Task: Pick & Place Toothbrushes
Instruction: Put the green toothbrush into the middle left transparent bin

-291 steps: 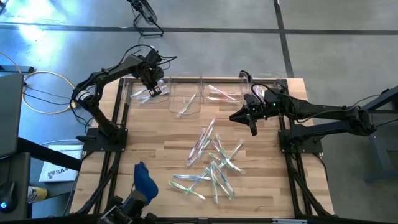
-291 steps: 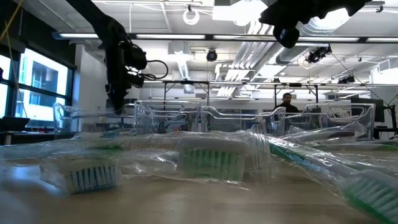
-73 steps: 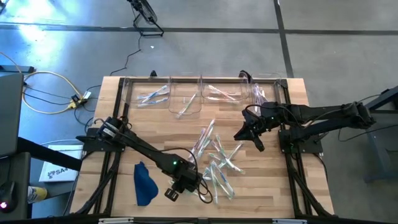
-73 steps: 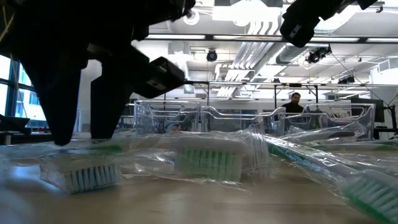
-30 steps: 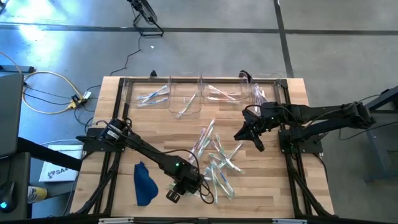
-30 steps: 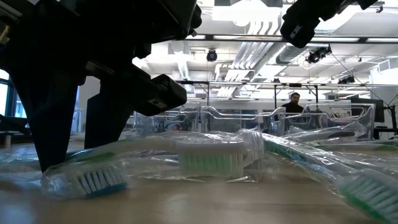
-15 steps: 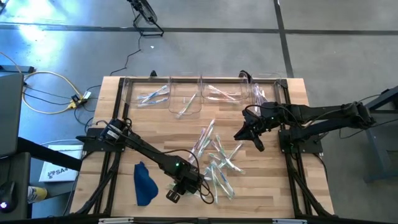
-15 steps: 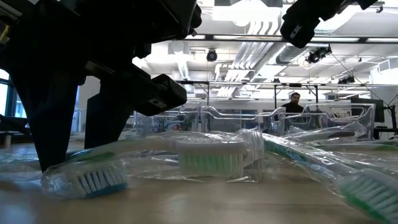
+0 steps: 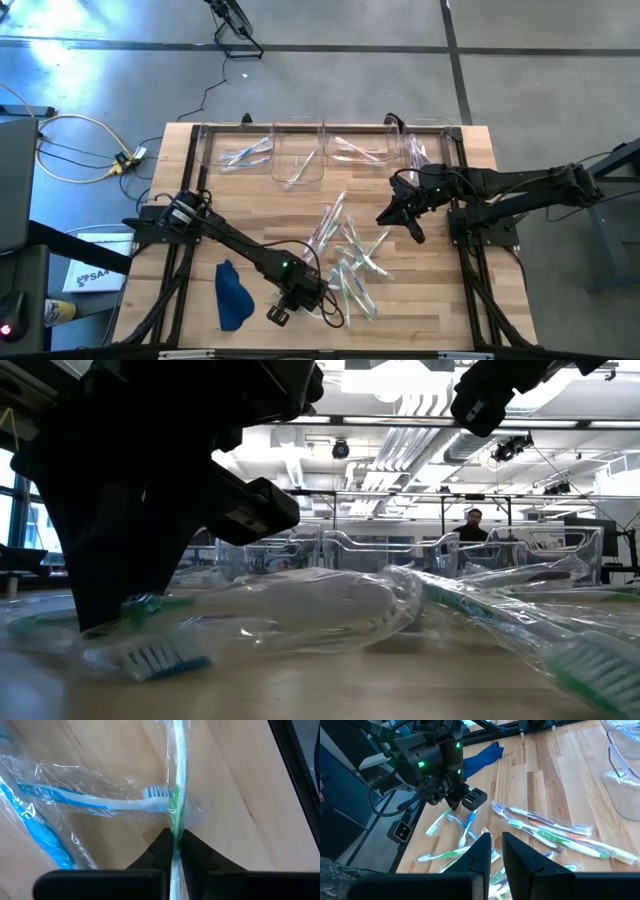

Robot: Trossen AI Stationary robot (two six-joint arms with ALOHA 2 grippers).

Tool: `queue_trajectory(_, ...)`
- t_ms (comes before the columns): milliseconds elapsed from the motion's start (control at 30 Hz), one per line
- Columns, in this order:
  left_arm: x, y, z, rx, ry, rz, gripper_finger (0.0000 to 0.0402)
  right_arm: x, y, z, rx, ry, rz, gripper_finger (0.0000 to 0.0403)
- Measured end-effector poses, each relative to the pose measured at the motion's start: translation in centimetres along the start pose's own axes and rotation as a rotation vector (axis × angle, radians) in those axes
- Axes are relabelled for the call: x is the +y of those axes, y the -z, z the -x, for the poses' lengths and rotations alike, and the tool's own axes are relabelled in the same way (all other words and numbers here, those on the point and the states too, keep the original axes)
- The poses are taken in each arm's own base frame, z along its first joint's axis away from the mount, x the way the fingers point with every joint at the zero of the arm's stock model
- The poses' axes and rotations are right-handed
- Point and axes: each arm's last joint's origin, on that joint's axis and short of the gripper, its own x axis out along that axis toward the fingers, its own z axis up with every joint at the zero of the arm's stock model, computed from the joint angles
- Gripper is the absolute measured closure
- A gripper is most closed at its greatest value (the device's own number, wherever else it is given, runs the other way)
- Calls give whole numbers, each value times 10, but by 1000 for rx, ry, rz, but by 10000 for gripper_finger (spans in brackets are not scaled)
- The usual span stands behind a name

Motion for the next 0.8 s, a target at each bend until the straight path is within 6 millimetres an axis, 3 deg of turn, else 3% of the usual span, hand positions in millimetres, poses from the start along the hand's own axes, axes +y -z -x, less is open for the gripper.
queue_trajectory(467,-1,2,2,23,17,82,388,0,0,0,3,-12,0,364)
queue_trajectory(800,0,-3,42,-64,-27,110,390,0,0,0,4,-13,0,364)
